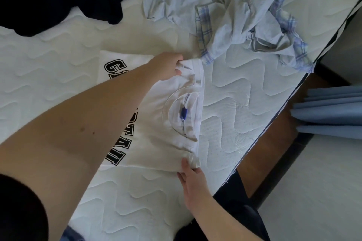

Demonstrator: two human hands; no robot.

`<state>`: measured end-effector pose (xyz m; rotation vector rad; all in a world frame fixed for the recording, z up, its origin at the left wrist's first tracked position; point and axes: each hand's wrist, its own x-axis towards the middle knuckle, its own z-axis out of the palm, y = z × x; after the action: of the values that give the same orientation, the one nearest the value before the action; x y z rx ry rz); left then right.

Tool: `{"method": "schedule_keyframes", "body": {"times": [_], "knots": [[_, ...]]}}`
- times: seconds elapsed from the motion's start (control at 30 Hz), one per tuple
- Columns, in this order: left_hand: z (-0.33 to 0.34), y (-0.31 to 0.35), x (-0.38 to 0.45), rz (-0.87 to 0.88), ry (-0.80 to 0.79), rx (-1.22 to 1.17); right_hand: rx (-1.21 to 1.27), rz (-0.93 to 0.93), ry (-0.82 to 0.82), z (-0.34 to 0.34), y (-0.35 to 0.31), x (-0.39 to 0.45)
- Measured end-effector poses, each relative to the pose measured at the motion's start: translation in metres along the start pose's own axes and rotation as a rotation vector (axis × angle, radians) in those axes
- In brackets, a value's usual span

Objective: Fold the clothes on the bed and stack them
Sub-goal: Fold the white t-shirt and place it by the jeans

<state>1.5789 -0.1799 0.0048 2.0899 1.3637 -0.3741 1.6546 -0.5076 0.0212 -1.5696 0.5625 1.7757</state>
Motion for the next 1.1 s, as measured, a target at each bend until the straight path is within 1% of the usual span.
{"method": "schedule_keyframes", "body": {"times": [0.1,0.23,0.47,0.67,0.83,0.93,1.0,1.1], "knots": [[-0.003,-0.007,-0.018,-0.045,0.049,-0.007,-0.026,-0.039,-0.003,0.003,-0.001,-0.004],[-0.012,-0.011,-0.056,-0.108,0.197,-0.130,-0.107,-0.131,-0.081,0.004,-0.008,-0.013],[-0.036,-0.019,-0.176,-0.267,0.435,-0.382,-0.311,-0.320,-0.256,-0.005,-0.059,-0.055],[-0.059,0.003,-0.288,-0.349,0.671,-0.534,-0.551,-0.495,-0.411,-0.022,-0.114,-0.116],[-0.062,0.031,-0.378,-0.436,0.765,-0.668,-0.725,-0.704,-0.403,-0.029,-0.157,-0.171],[-0.057,0.054,-0.436,-0.435,0.820,-0.867,-0.805,-0.839,-0.363,-0.021,-0.178,-0.209],[-0.051,0.069,-0.471,-0.441,0.847,-0.994,-0.851,-0.898,-0.348,-0.012,-0.186,-0.234],[-0.038,0.093,-0.517,-0.452,0.883,-1.115,-0.955,-0.971,-0.361,0.001,-0.191,-0.267]]}}
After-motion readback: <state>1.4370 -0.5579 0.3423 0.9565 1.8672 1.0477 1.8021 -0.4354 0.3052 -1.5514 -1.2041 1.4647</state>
